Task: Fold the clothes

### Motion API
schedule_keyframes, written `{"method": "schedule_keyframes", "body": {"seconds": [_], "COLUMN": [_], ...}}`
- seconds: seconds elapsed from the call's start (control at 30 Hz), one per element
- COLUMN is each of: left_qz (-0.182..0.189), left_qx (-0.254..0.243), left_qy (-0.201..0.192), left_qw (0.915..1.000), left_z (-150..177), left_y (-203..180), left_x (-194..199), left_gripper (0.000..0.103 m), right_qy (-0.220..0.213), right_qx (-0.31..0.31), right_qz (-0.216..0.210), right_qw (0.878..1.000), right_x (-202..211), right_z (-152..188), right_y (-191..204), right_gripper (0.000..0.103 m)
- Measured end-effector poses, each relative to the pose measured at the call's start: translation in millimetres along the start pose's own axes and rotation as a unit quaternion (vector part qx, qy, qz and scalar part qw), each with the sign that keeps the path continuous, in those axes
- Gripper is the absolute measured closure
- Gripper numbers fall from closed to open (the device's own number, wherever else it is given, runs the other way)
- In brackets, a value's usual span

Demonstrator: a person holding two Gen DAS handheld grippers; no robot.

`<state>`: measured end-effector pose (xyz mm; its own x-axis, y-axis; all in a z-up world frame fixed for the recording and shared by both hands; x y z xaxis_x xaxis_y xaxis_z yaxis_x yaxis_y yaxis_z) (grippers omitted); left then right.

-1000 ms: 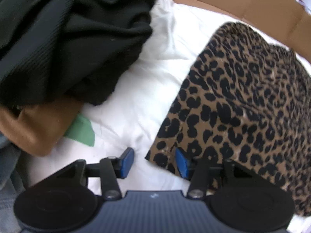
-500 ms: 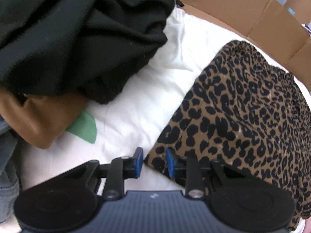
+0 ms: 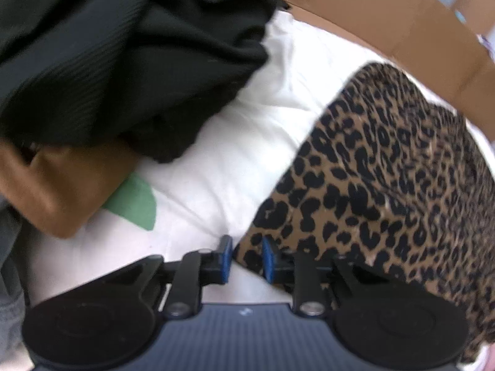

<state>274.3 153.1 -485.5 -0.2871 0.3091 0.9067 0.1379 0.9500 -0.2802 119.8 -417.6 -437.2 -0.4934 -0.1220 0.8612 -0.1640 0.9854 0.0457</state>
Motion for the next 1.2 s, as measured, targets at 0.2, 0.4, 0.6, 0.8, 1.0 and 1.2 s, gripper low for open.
{"method": "schedule_keyframes", "body": {"seconds": [0.2,0.4,0.6,0.8,1.0,1.2], "left_qz": [-0.009,-0.021,-0.001,0.039,0.083,0.112], "left_qx": [-0.028,-0.014,-0.009,-0.013,-0.027,-0.044], "left_qy": [0.005,-0.004,-0.011,-0.006,0.002,0.018], "left_qw": [0.9996,0.9997,0.9999,0.9991,0.9962,0.9926], "left_z": [0,2,-2,-6,-8,-8], "left_y": [-3,-7,-20,-46,-82,-120], "left_x": [0,8,30,60,81,79], "left_gripper": [0.083,0.096,0.100,0.100,0.101,0.101], "right_qy": [-0.012,-0.010,-0.016,-0.026,-0.037,-0.045], "right_qx": [-0.020,-0.019,-0.020,-0.017,-0.007,0.003], "right_qz": [-0.011,-0.022,-0.031,-0.041,-0.056,-0.064], "right_qw": [1.000,1.000,0.999,0.999,0.998,0.997], "right_x": [0,0,3,6,10,16], "right_z": [-3,2,5,-2,-12,-21], "right_y": [5,9,13,23,37,46], "right_gripper": [0.052,0.052,0.052,0.052,0.052,0.052]}}
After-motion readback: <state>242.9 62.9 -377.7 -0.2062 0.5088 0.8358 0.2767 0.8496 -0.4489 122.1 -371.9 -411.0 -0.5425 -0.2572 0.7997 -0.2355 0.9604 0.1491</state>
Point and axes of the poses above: each gripper's, at about its wrist camera, not at the fingertips, and x roughly against the way its jaws point, y to its left, z to its underside, the point moved 7 cm from there along -x, roughly the way its jaws point, and after that the axes turned 13 degrees about x, right-handed, at the moved point
